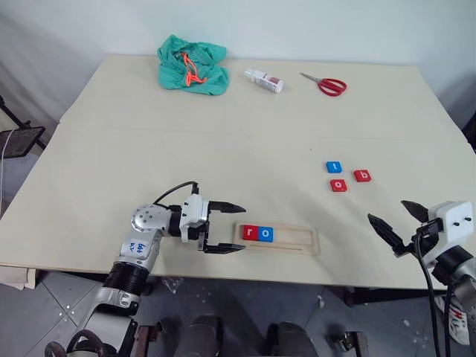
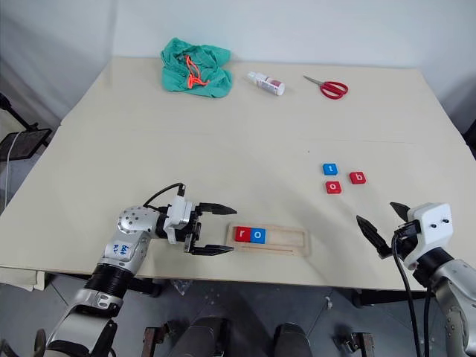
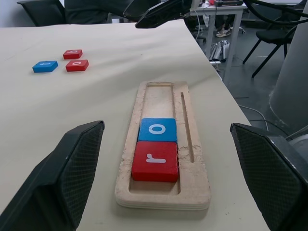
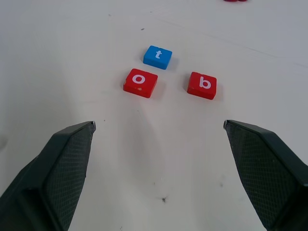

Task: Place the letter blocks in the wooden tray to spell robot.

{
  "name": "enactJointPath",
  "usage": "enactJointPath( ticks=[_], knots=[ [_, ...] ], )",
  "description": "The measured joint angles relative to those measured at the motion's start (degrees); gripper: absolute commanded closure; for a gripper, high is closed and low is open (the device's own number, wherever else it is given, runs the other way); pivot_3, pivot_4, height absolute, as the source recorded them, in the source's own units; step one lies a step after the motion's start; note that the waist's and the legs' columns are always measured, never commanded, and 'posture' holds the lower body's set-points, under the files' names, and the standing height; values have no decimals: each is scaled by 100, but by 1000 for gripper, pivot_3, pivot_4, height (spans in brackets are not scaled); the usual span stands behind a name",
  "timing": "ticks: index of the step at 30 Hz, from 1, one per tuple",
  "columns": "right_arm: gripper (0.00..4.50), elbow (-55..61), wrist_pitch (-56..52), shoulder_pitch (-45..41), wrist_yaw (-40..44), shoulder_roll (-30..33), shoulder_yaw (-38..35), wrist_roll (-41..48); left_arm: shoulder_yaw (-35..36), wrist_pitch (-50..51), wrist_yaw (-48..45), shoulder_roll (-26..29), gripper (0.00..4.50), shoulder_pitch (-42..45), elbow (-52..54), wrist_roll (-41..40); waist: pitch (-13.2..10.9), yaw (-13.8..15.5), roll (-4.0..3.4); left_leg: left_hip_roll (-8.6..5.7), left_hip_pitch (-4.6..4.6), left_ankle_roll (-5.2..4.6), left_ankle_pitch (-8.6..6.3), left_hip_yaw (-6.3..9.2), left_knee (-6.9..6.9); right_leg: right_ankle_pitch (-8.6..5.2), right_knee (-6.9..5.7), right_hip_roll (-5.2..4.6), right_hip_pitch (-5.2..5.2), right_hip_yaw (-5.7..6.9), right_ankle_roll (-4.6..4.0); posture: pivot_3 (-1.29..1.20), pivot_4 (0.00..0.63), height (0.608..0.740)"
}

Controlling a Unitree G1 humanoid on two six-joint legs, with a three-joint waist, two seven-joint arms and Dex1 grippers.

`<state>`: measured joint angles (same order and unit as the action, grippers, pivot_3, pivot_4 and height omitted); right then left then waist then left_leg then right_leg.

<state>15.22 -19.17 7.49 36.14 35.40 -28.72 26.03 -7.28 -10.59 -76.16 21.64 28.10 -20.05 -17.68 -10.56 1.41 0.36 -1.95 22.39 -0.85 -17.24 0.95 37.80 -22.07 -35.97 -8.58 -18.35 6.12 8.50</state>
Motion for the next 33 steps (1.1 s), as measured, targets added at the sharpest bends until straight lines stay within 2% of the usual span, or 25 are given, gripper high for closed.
enactJointPath(
  ticks=[9,19,28,33],
  knots=[
    [0,-1815,-709,-2216,-522,38,643,-236,-27,41,162,-34,60,-115,211,4,4,-41,-9,3,-2,0,0,-2,-8,0,-1,1,-5,-1,0,0,150,740],
    [0,-4273,-332,-4119,-492,40,1424,-916,-56,85,290,-21,60,-229,439,4,2,-36,-12,-1,5,-1,1,0,-9,0,0,-1,-8,5,0,0,150,740],
    [0,-5315,208,-4515,-517,12,1523,-1282,-56,112,413,-18,60,-370,601,5,2,-72,-12,0,6,-1,1,0,-13,0,0,-1,-9,7,0,0,150,740],
    [0,-5516,243,-4548,-566,-43,1525,-1339,-57,112,456,-20,60,-389,629,5,2,-118,-12,0,6,-1,1,0,-14,0,0,-1,-9,7,0,0,150,740]
  ],
)
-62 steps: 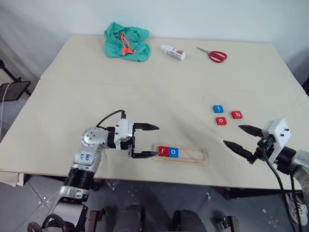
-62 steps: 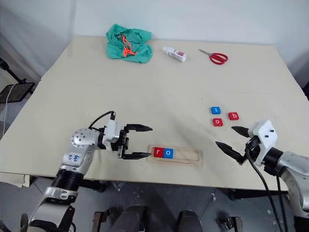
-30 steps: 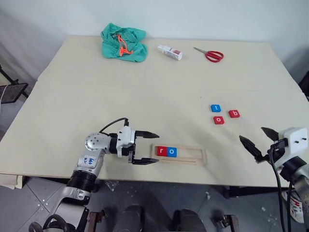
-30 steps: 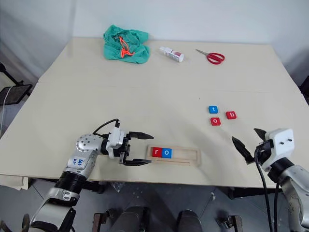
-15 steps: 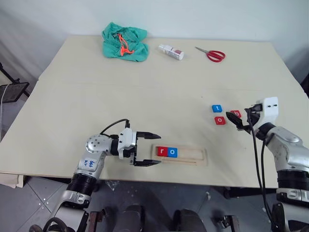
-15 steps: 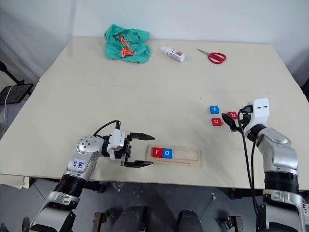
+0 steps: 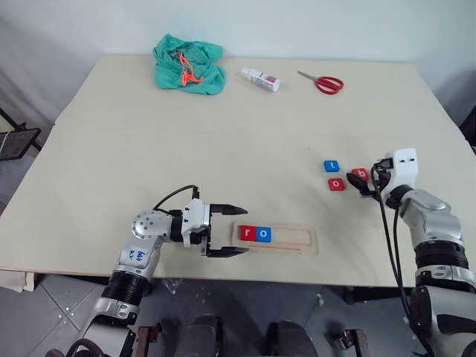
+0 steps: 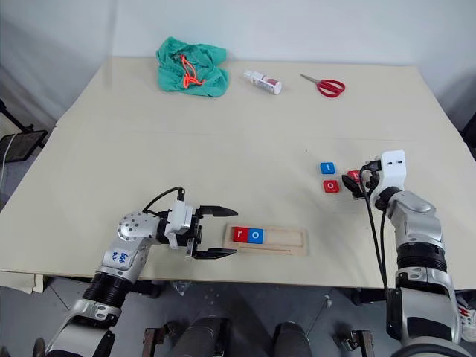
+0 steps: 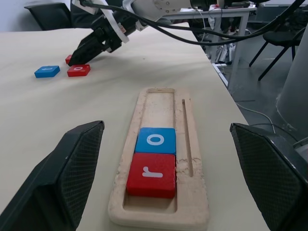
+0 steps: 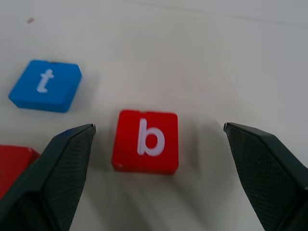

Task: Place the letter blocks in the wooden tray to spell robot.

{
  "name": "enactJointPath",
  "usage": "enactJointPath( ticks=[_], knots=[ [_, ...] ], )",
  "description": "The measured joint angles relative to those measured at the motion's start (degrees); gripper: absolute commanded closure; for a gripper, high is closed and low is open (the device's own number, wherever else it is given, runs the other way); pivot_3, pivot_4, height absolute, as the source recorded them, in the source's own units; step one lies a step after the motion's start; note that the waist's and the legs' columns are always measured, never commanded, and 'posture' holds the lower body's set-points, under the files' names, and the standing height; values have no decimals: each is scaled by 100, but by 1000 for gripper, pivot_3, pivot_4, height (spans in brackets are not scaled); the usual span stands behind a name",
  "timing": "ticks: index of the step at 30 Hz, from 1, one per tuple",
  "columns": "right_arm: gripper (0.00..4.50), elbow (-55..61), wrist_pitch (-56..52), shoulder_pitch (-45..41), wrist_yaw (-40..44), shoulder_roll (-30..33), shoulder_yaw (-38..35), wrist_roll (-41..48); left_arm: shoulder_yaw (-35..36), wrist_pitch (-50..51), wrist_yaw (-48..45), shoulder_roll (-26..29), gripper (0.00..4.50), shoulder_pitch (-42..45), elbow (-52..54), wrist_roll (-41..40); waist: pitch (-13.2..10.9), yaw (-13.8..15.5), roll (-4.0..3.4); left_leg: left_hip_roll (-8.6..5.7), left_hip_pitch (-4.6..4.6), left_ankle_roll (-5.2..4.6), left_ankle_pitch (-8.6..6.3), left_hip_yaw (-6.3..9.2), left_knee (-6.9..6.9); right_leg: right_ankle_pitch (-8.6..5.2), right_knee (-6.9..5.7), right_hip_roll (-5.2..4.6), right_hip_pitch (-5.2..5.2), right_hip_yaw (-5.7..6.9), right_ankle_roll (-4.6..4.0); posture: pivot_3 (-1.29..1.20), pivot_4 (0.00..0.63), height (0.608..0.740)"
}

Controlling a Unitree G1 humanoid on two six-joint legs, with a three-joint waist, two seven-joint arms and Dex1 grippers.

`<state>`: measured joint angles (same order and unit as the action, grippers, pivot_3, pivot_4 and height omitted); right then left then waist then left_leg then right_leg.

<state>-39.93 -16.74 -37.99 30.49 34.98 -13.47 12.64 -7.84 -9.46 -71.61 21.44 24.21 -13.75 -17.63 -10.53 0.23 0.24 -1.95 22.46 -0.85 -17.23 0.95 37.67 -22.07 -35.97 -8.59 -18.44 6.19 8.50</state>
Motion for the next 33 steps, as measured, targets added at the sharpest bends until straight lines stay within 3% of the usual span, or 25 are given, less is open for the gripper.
enactJointPath(
  ticks=[3,6,13,17,20,33],
  knots=[
    [0,18,-70,1,4,0,0,2,0,0,33,0,60,0,7,0,0,-28,0,0,-1,0,0,0,-2,0,0,0,0,1,0,0,150,740],
    [606,109,-143,37,16,-8,0,9,0,0,48,0,0,0,11,0,0,-30,-1,1,-1,0,0,1,-2,0,0,0,0,1,0,0,150,740],
    [2962,457,-234,187,31,-129,13,15,0,0,68,4,0,0,11,0,1,-23,-1,0,-1,0,0,3,-1,0,0,0,1,-1,0,0,150,740],
    [3036,818,-346,388,-44,-137,-7,25,1,-5,65,15,0,7,-8,0,1,-21,-1,0,-1,0,0,3,-2,0,0,0,0,-2,0,0,150,740],
    [3036,1735,-839,846,-276,-200,-76,121,7,-37,47,45,0,30,-80,0,1,-22,-1,0,0,0,0,3,-6,0,1,0,-3,-4,0,0,150,740],
    [3036,7661,-3970,3768,-2023,-1554,-700,1252,88,-406,-192,140,0,259,-750,-1,4,64,-8,-3,-9,1,0,5,-23,0,-2,0,-8,-15,0,0,150,740]
  ],
)
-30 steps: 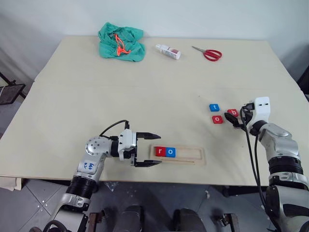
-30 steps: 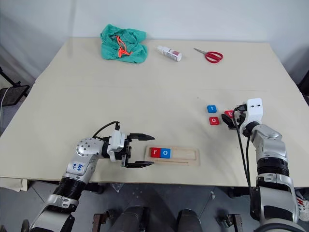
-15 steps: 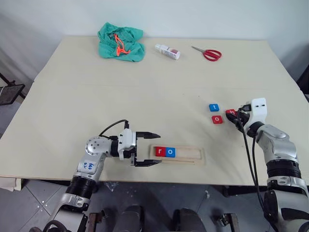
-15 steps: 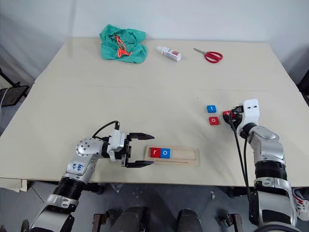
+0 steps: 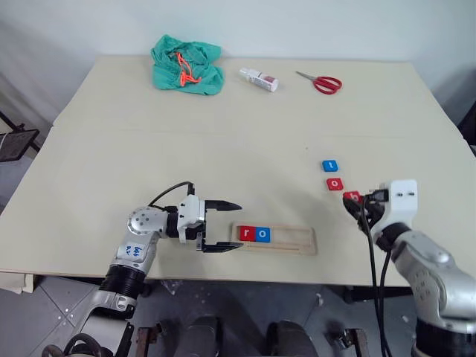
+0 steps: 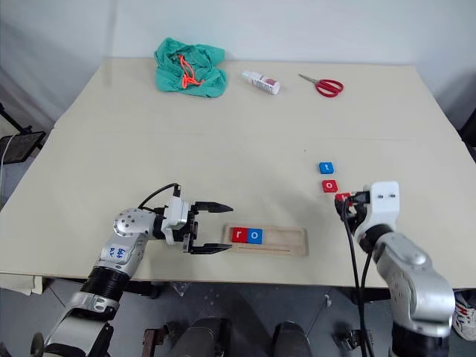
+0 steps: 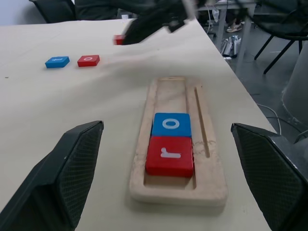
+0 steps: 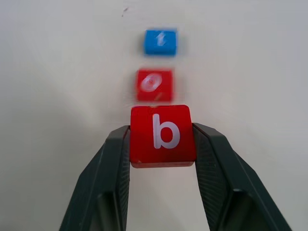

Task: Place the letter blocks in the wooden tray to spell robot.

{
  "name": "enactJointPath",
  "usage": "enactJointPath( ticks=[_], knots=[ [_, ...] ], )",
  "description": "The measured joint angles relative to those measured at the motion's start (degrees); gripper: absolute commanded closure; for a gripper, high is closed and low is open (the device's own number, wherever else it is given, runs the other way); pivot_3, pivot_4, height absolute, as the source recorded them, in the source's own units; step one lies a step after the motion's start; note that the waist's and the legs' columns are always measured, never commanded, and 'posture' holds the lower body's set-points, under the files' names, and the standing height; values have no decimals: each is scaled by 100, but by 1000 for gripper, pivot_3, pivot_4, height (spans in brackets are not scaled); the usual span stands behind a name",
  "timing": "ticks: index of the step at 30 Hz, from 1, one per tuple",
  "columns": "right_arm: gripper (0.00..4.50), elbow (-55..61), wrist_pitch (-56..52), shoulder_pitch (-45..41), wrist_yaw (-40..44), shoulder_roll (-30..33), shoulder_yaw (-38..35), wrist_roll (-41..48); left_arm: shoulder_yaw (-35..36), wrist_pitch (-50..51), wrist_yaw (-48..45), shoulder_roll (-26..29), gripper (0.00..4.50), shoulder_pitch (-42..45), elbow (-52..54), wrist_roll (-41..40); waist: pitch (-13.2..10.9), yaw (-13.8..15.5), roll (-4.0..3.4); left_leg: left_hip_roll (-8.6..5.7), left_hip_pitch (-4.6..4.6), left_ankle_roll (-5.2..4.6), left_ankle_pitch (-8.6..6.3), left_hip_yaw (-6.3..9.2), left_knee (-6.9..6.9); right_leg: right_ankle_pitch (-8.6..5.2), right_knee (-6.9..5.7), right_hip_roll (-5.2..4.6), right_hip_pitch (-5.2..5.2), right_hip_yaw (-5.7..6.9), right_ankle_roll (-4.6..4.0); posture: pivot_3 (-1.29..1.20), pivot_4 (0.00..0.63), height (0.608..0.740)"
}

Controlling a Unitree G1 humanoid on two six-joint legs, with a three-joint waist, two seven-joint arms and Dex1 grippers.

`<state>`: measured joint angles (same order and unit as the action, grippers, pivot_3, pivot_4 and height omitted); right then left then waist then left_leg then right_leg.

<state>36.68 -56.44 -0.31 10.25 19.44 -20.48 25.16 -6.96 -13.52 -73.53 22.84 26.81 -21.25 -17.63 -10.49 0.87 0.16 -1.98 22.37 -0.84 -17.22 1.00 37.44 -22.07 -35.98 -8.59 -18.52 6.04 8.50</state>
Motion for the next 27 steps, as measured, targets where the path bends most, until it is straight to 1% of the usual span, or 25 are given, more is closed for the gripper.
enactJointPath(
  ticks=[3,6,13,16,20,22,25,27],
  knots=[
    [3036,707,-452,359,-246,-212,0,146,55,-29,-3,71,0,-2,0,-10,0,11,0,-3,-4,0,0,-6,3,0,1,-1,1,-9,0,0,150,740],
    [3036,1061,-664,407,-395,-294,-48,217,173,-19,-41,240,0,-55,75,-41,0,-7,-1,0,-9,2,2,-5,-2,0,-1,1,1,-10,0,0,150,740],
    [3036,1094,-857,547,-481,-329,-257,295,383,110,-159,606,0,-538,583,-199,1,-23,-2,-3,-12,2,2,-3,-13,0,0,0,0,-12,0,0,150,740],
    [3036,1085,-858,543,-469,-327,-247,314,485,148,-157,711,0,-701,814,-295,1,-23,-2,-3,-14,2,2,-4,-12,0,0,0,2,-14,0,0,150,740],
    [3036,1011,-857,540,-453,-325,-246,317,659,155,-162,773,0,-827,854,-396,1,-24,-2,-2,-14,2,2,-4,-13,0,0,0,2,-13,0,0,150,740],
    [2280,985,-854,546,-438,-325,-240,317,704,156,-169,788,0,-829,864,-454,1,-21,-2,-3,-14,2,2,-4,-12,0,0,0,2,-13,0,0,150,740],
    [1365,968,-835,590,-436,-340,-230,310,714,154,-187,859,0,-827,859,-461,1,-29,-2,-2,-14,2,2,-4,-14,0,0,0,1,-13,0,0,150,740],
    [625,966,-806,608,-444,-366,-230,303,748,140,-217,872,0,-816,833,-463,1,-40,-2,-2,-15,2,2,-4,-14,0,0,0,1,-13,0,0,150,740]
  ],
)
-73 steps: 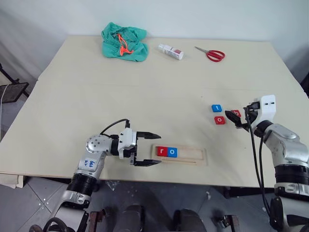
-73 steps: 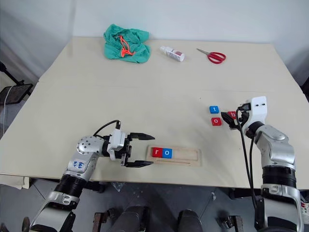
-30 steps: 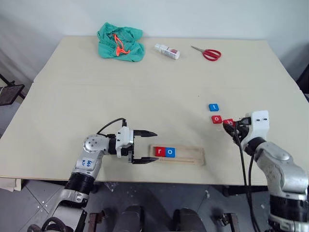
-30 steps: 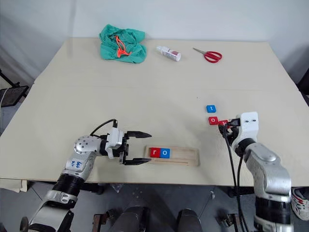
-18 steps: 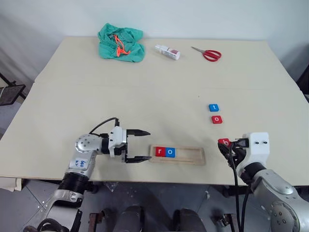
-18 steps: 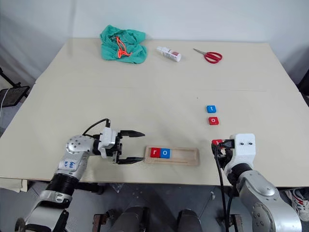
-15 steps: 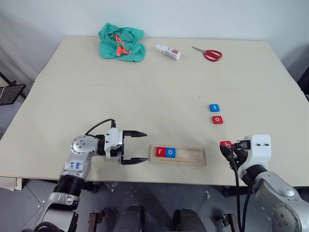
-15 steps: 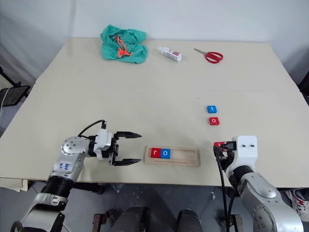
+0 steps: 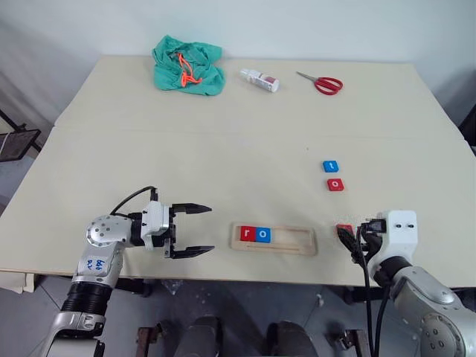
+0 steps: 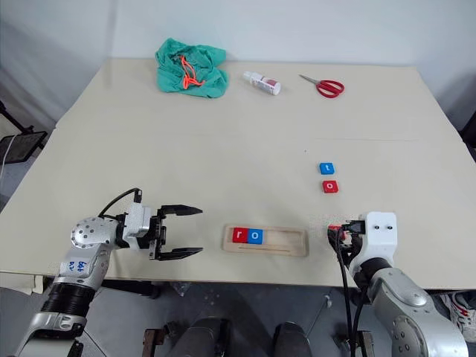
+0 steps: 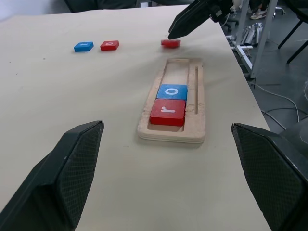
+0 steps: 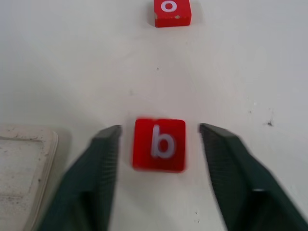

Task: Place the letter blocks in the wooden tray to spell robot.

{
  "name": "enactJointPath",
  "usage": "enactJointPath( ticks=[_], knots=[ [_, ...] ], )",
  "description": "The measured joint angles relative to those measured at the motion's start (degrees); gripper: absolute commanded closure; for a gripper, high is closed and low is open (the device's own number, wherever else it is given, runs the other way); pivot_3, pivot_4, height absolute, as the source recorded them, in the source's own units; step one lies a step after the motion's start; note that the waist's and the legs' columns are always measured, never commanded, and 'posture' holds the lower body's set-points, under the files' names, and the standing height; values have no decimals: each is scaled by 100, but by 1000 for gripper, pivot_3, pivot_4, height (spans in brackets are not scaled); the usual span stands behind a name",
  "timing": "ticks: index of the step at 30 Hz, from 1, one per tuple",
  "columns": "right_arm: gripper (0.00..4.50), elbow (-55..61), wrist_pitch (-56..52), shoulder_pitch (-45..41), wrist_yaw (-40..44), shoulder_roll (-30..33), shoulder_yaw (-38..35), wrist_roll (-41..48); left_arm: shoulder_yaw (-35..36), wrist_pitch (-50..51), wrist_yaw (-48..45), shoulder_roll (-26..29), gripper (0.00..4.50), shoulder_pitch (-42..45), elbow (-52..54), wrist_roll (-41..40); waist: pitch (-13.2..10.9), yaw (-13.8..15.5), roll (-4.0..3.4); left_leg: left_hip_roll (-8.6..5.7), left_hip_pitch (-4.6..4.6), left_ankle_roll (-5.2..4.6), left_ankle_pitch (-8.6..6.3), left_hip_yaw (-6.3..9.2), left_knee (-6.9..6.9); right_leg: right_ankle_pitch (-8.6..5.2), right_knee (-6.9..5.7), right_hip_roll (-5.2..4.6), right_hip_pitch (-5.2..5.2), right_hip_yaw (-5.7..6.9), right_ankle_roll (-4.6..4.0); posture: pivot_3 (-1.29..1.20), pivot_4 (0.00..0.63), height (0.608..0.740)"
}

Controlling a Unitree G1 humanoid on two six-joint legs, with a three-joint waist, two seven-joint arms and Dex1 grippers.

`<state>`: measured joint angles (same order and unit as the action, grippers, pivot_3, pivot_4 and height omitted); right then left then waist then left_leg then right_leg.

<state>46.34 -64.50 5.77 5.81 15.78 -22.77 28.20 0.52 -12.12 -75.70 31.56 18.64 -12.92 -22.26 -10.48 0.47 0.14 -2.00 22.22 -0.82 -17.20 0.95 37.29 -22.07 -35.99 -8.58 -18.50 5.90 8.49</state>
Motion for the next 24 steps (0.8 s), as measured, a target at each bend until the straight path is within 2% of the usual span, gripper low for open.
enactJointPath(
  ticks=[2,5,7,11,16,20,24],
  knots=[
    [35,-11,62,6,-9,-7,0,-11,28,-35,-12,0,0,30,-101,0,0,-11,0,0,0,0,0,0,0,0,0,0,0,1,0,0,150,740],
    [35,-53,189,46,20,10,0,-56,39,-56,-20,-1,0,87,-155,1,0,-19,0,0,0,0,0,1,-1,0,-1,0,0,1,0,0,150,740],
    [35,-110,423,200,265,333,35,-114,42,-74,-26,-4,0,151,-163,1,0,-19,0,-3,0,0,0,0,-1,0,0,-2,0,0,0,0,150,740],
    [35,-490,1264,626,1512,1544,-118,-114,42,-124,-36,-77,0,271,-344,5,0,-15,1,-2,-1,-2,0,-3,-1,0,4,-1,6,4,0,0,150,740],
    [35,-1501,2296,657,3013,2604,-167,-142,-20,-172,-63,-201,0,309,-380,10,-1,-37,2,1,-3,-2,1,-10,-1,0,6,0,6,4,0,0,150,740],
    [35,-2586,3082,176,4006,3270,166,-358,-54,-183,-78,-230,0,326,-391,11,-2,-43,3,3,-2,-3,1,-10,3,0,7,0,8,7,0,0,150,740],
    [35,-3560,3592,-662,4906,3753,740,-498,-53,-174,-104,-215,0,283,-348,2,-2,-49,3,4,-1,-3,1,-9,4,0,10,0,8,10,0,0,150,740]
  ],
)
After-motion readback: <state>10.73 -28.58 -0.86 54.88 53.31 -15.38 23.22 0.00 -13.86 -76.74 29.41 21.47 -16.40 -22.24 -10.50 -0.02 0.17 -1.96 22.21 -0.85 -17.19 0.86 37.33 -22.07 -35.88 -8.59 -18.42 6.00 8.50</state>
